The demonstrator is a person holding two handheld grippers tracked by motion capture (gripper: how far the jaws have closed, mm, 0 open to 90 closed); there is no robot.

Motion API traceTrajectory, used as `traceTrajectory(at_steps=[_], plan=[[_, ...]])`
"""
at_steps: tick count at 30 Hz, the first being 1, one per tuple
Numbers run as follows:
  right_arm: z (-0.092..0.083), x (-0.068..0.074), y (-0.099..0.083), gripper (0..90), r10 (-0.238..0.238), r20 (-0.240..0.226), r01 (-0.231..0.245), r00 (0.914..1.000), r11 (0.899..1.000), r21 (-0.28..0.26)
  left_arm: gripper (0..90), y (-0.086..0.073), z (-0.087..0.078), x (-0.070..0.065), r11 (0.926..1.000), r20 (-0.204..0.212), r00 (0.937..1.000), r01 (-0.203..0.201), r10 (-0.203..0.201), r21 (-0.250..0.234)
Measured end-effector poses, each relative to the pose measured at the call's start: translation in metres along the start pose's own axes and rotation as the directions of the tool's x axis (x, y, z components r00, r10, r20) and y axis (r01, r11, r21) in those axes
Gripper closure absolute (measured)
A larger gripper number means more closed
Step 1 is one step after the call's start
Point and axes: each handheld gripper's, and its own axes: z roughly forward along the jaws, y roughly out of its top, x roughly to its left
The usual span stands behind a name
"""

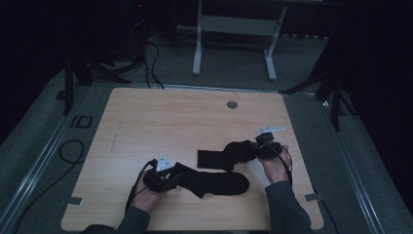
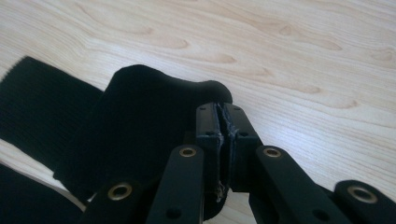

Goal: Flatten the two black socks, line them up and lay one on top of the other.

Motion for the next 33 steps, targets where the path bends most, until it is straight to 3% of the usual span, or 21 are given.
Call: traceTrajectory(at_steps=[8, 11, 13, 15, 17, 18, 22, 23, 24, 25, 26, 30, 31, 32, 33], plan=[[0.000, -0.008, -0.005, 85.0, 0.020, 0.018, -0.020, 0.9996, 1.000, 0.012, 55.4, 0.000, 0.000, 0.001, 1.0000, -0.001, 1.0000, 0.006, -0.006, 0.000], [-0.003, -0.011, -0.006, 73.7, 0.018, 0.022, -0.018, 0.9996, 1.000, 0.003, 55.3, 0.000, 0.001, 0.001, 1.0000, -0.001, 1.0000, 0.005, -0.005, 0.002], [-0.004, -0.011, -0.005, 66.6, -0.005, -0.010, 0.005, 0.9999, 1.000, -0.002, 55.1, 0.000, 0.001, 0.000, 1.0000, 0.000, 1.0000, 0.005, -0.005, 0.003], [-0.004, -0.009, -0.005, 64.6, -0.020, -0.017, 0.020, 0.9997, 1.000, -0.003, 55.1, 0.000, 0.002, 0.000, 1.0000, 0.001, 1.0000, 0.005, -0.005, 0.006], [-0.004, -0.001, -0.002, 61.2, -0.071, -0.064, 0.071, 0.9954, 0.997, -0.009, 54.8, 0.000, 0.002, 0.000, 1.0000, 0.001, 1.0000, 0.000, 0.000, 0.009], [-0.004, -0.001, -0.002, 61.2, -0.071, -0.064, 0.071, 0.9954, 0.997, -0.009, 54.8, 0.000, 0.002, 0.000, 1.0000, 0.001, 1.0000, -0.001, 0.001, 0.009], [0.002, 0.015, 0.002, 59.5, -0.148, -0.122, 0.146, 0.9815, 0.989, -0.024, 54.7, 0.000, 0.002, 0.000, 1.0000, 0.002, 1.0000, -0.002, 0.002, 0.009], [0.005, 0.025, 0.005, 58.8, -0.190, -0.144, 0.188, 0.9712, 0.982, -0.029, 54.6, 0.000, 0.002, 0.000, 1.0000, 0.002, 1.0000, 0.003, -0.003, 0.005], [0.005, 0.025, 0.005, 58.8, -0.190, -0.144, 0.188, 0.9712, 0.982, -0.029, 54.6, 0.000, 0.002, 0.000, 1.0000, 0.002, 1.0000, 0.003, -0.003, 0.007], [0.010, 0.034, 0.008, 57.9, -0.223, -0.164, 0.222, 0.9610, 0.975, -0.026, 54.6, 0.000, 0.002, 0.000, 1.0000, 0.002, 1.0000, 0.003, -0.003, 0.006], [0.010, 0.034, 0.008, 57.9, -0.223, -0.164, 0.222, 0.9610, 0.975, -0.026, 54.6, 0.000, 0.002, 0.000, 1.0000, 0.002, 1.0000, 0.003, -0.003, 0.006], [0.022, 0.049, 0.012, 56.9, -0.263, -0.204, 0.269, 0.9428, 0.963, -0.002, 54.6, 0.000, 0.001, 0.001, 1.0000, 0.003, 1.0000, 0.004, -0.004, 0.005], [0.028, 0.056, 0.012, 56.6, -0.287, -0.219, 0.296, 0.9327, 0.955, 0.011, 54.5, 0.001, 0.001, 0.001, 1.0000, 0.003, 1.0000, 0.004, -0.004, 0.004], [0.028, 0.056, 0.012, 56.6, -0.287, -0.219, 0.296, 0.9327, 0.955, 0.011, 54.5, 0.001, 0.001, 0.001, 1.0000, 0.003, 1.0000, 0.005, -0.005, 0.004], [0.031, 0.059, 0.013, 56.3, -0.297, -0.228, 0.308, 0.9274, 0.951, 0.017, 54.5, 0.001, 0.001, 0.001, 1.0000, 0.003, 1.0000, 0.005, -0.005, 0.003]])
